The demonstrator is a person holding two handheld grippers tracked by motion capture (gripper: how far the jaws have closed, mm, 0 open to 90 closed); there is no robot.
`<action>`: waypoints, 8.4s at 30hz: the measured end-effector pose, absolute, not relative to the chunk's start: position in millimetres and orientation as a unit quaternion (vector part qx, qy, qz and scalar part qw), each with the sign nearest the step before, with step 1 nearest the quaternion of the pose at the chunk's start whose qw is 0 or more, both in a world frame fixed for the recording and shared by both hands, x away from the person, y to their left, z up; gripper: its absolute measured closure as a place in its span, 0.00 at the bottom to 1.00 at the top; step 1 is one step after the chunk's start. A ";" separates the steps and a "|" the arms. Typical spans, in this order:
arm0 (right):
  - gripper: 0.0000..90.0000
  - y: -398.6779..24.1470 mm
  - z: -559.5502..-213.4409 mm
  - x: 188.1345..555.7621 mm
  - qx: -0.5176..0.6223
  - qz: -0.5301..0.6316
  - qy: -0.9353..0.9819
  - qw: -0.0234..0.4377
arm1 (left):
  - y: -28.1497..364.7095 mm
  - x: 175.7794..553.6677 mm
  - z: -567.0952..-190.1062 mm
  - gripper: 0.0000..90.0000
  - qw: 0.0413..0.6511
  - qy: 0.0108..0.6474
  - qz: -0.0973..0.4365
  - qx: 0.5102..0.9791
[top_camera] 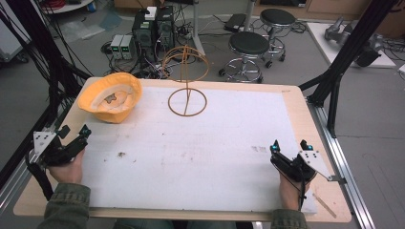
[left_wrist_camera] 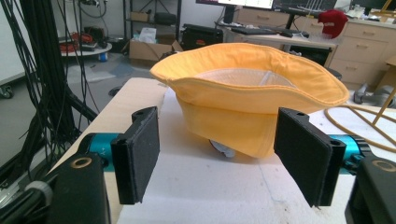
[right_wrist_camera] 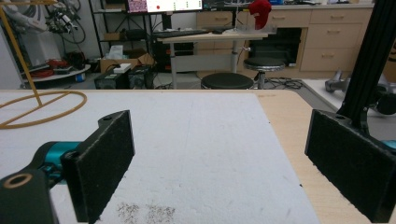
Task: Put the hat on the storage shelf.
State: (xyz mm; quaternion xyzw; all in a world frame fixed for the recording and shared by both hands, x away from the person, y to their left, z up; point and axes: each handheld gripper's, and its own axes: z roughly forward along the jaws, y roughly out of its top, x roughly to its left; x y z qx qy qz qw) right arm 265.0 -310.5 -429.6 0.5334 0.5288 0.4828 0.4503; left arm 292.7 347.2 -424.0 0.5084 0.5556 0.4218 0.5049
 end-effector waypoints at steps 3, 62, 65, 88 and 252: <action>0.08 -310.6 -431.2 268.3 0.536 0.480 0.531 0.447 | 347.0 293.3 -424.4 0.35 0.504 0.556 0.422 0.509; 0.08 -298.0 -430.2 278.3 0.509 0.488 0.548 0.450 | 372.0 375.4 -386.2 0.35 0.451 0.596 0.396 0.534; 0.08 -298.0 -430.4 278.6 0.508 0.488 0.550 0.449 | 377.1 384.4 -392.3 0.36 0.448 0.608 0.384 0.531; 0.08 -292.2 -427.6 275.6 0.476 0.497 0.558 0.463 | 382.9 411.5 -408.9 0.50 0.473 0.649 0.310 0.510; 0.08 -306.8 -427.8 268.7 0.502 0.532 0.517 0.444 | -3.2 473.7 -271.2 0.95 0.562 0.210 0.426 0.676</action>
